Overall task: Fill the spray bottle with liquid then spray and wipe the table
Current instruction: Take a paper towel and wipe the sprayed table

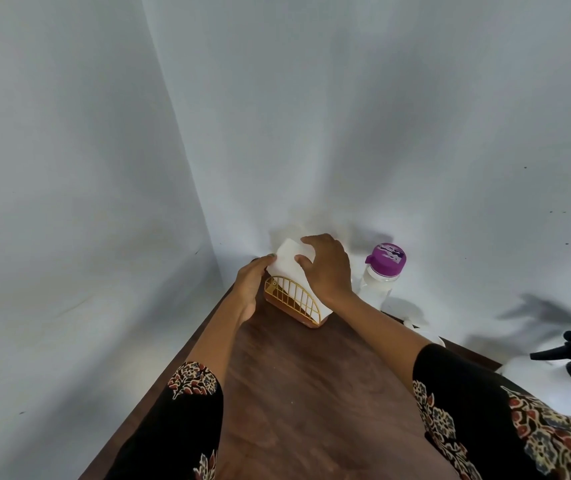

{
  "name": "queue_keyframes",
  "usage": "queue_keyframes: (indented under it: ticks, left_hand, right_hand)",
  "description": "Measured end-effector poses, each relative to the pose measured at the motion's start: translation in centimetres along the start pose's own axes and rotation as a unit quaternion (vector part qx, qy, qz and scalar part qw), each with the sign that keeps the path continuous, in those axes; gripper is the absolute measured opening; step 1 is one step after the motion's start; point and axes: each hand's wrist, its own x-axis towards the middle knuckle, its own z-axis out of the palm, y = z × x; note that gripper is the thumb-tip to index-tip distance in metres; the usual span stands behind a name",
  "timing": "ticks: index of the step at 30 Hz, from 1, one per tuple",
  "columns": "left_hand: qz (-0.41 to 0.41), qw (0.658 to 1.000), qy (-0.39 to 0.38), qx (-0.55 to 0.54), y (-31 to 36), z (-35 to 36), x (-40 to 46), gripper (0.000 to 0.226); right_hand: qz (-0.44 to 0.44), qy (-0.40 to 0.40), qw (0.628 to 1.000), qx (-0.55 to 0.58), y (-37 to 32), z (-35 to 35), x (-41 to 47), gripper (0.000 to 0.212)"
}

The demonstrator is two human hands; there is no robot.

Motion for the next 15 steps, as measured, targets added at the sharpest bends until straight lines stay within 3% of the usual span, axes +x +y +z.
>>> queue_keyframes:
  ticks: [3, 9, 15]
  left_hand:
    - [-0.008, 1.0, -0.007, -0.005, -0.04, 0.07, -0.16, 0.039]
    - [-0.003, 1.0, -0.013, 0.002, -0.06, 0.07, -0.35, 0.041]
    - [-0.005, 1.0, -0.011, 0.006, 0.0, -0.17, -0.24, 0.033]
  right_hand:
    - [0.008, -0.022, 1.0, -0.008, -0.2, 0.36, 0.4, 0.04]
    - [-0.015, 0.029, 0.999, 0.031, -0.52, 0.34, 0.13, 0.018]
    - [-0.089, 0.066, 0.994, -0.015, -0.65, 0.08, -0.45, 0.018]
